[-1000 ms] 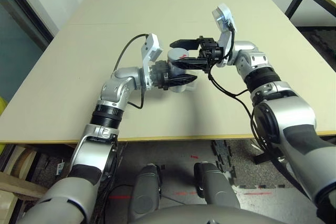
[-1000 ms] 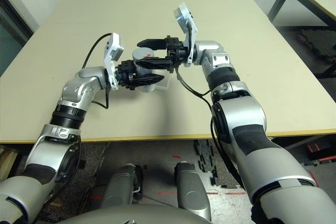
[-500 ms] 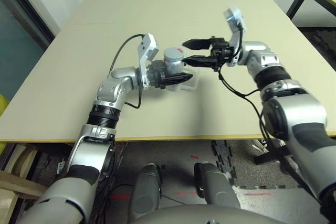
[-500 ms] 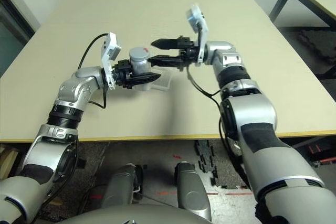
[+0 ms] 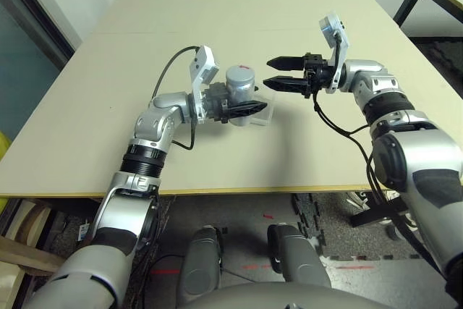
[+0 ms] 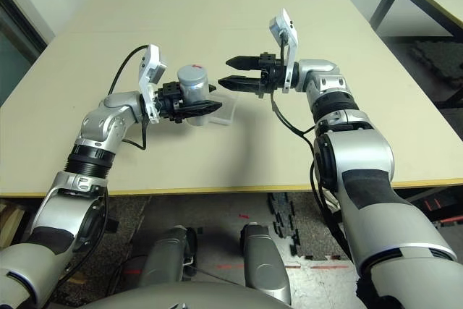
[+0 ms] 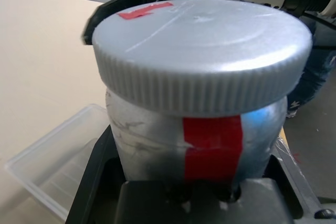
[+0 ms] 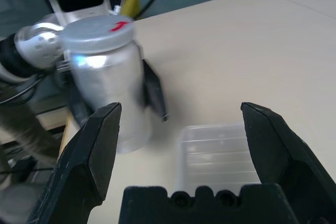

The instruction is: Pour the medicine from the bottle into the box.

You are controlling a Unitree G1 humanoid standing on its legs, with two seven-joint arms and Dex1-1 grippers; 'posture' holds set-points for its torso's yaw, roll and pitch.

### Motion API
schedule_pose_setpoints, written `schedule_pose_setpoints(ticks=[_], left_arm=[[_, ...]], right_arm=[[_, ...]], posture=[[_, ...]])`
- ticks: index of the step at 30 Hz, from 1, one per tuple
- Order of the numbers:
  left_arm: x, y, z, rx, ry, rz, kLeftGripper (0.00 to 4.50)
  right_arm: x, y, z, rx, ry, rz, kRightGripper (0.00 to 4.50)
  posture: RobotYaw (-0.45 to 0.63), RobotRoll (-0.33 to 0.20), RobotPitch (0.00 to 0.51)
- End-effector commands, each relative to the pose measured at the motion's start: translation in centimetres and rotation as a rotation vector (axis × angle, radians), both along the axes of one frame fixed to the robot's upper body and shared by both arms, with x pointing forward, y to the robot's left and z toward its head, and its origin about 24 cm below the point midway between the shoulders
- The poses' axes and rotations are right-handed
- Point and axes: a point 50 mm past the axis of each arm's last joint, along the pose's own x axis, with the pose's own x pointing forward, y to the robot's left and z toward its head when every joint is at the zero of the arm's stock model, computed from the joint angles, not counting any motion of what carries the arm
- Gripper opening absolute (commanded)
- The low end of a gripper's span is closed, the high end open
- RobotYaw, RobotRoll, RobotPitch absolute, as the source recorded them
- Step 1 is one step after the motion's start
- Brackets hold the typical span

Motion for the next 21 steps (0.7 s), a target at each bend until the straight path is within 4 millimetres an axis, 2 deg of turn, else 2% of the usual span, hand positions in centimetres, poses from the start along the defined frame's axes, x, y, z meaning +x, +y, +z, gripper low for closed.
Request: schedule_pose_setpoints(ticks=[1, 10, 21], left_arm=[[0.3, 0.3, 0.1, 0.006, -0.008, 0.004, 2.72], [0.2, -0.7, 0.0, 0.014, -0.017, -0.034, 2.72], [0.3, -1.5, 0.1, 0.021, -0.048, -0.060, 2.72]], right_arm=[[-0.1, 0.6, 1.1, 0.005, -0.013, 0.070, 4.50], [-0.2, 3.4, 2.4, 0.053, -0.040, 0.162, 4.50], [-0.6, 5.1, 2.6, 0.068, -0.031, 0.228, 4.50]], posture=[[-0.09, 0.000, 0.087], [-0.10, 0.000, 0.086], [-0.10, 0.000, 0.086]])
